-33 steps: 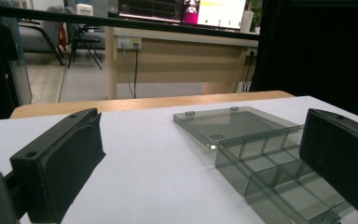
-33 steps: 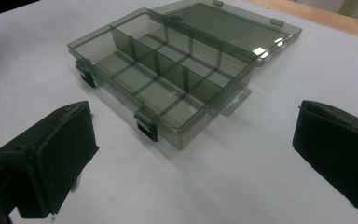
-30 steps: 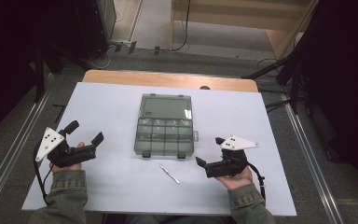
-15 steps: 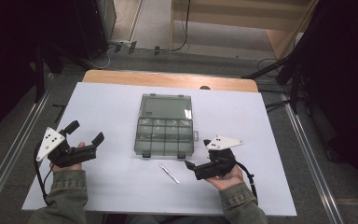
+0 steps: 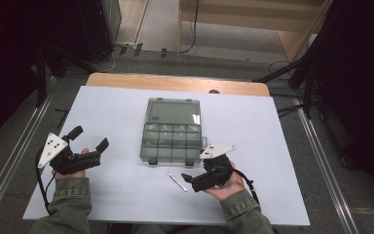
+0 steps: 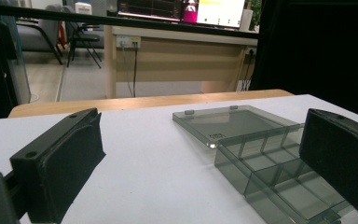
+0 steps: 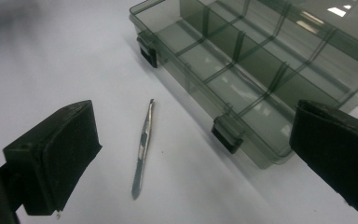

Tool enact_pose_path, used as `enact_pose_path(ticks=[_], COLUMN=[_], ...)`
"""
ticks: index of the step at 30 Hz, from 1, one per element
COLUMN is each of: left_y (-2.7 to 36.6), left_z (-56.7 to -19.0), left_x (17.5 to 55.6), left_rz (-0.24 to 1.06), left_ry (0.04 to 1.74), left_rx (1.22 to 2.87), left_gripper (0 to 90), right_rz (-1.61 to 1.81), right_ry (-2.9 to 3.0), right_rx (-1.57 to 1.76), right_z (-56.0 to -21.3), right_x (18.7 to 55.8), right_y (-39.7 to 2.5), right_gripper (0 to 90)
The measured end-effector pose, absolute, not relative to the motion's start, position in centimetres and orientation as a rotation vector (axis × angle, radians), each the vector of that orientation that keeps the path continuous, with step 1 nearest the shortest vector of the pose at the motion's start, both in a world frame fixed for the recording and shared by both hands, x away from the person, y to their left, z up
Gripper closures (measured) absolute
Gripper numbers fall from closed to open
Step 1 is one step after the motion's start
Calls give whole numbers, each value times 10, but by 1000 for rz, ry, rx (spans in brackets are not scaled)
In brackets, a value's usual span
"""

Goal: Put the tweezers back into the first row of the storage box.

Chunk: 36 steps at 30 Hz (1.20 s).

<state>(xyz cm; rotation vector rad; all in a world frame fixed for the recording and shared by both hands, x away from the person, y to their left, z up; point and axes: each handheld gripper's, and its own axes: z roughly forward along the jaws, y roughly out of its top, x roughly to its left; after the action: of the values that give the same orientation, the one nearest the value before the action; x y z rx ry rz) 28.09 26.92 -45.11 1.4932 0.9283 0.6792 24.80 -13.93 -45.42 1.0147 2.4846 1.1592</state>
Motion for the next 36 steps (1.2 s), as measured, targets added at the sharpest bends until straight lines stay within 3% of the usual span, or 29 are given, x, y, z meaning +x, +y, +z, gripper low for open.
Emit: enact_pose_path(ticks=[22,30,36], left_y=[269,268,268], left_z=[-450,-451,-451], left_x=[280,281,281], left_rz=[675,676,674], left_ry=[919,918,916], left_rx=[1492,1499,1497], left_gripper=[0,0,0], right_rz=[927,686,577], right_ry=[2693,2768,2831], right_rx=[933,896,948], right_z=[-460,-472,-476], right_x=[255,260,264], right_y=[-94,-73,-62], right_gripper=[12,12,68])
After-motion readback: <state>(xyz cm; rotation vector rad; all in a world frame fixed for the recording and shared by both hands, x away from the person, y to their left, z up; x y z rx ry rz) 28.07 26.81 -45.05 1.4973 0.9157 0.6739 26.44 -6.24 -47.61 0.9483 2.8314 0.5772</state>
